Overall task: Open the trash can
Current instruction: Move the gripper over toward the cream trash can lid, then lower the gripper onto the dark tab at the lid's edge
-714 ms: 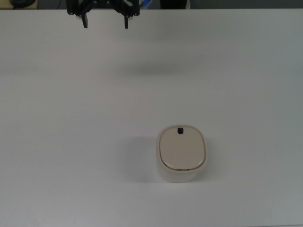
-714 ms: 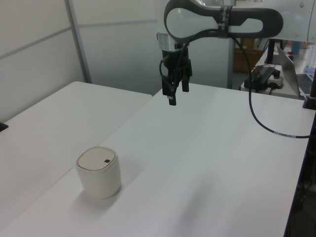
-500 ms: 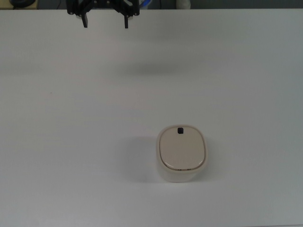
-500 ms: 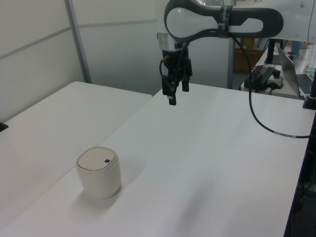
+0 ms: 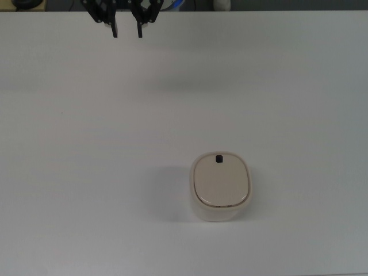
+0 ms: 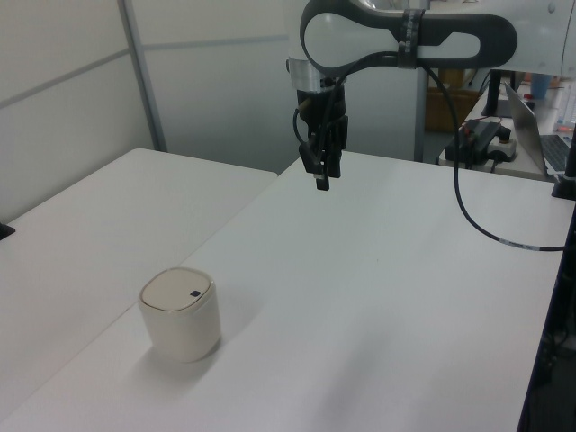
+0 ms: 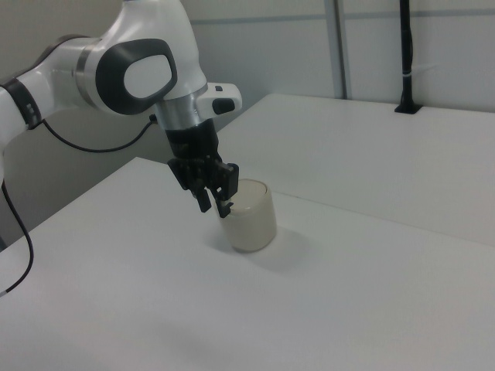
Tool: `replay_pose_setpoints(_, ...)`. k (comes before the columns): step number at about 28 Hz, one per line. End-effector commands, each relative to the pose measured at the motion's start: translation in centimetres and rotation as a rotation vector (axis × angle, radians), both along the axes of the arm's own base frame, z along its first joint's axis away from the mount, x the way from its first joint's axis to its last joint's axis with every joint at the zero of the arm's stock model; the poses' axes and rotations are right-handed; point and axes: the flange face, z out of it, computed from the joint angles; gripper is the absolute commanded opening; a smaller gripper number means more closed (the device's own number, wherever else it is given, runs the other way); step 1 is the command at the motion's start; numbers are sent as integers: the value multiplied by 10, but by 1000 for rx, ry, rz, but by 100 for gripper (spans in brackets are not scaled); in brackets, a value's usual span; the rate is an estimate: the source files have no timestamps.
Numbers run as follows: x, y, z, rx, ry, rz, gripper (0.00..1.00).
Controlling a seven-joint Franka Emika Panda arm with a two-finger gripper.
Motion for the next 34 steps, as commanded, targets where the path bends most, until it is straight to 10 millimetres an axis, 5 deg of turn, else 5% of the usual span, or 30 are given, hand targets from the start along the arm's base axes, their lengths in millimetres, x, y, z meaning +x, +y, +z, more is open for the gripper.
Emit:
replay_pose_setpoints(1, -4, -6, 1, -5, 17, 18, 0)
replay_pose_setpoints(16, 5, 1, 1, -2, -33, 35, 0)
replay_pose_setpoints(21, 26, 12, -25, -1, -40, 49, 0)
replay_pose_setpoints(27, 57, 56, -62, 3, -89, 117, 0)
replay_pose_setpoints(34, 83, 81, -92, 44, -166, 65, 0)
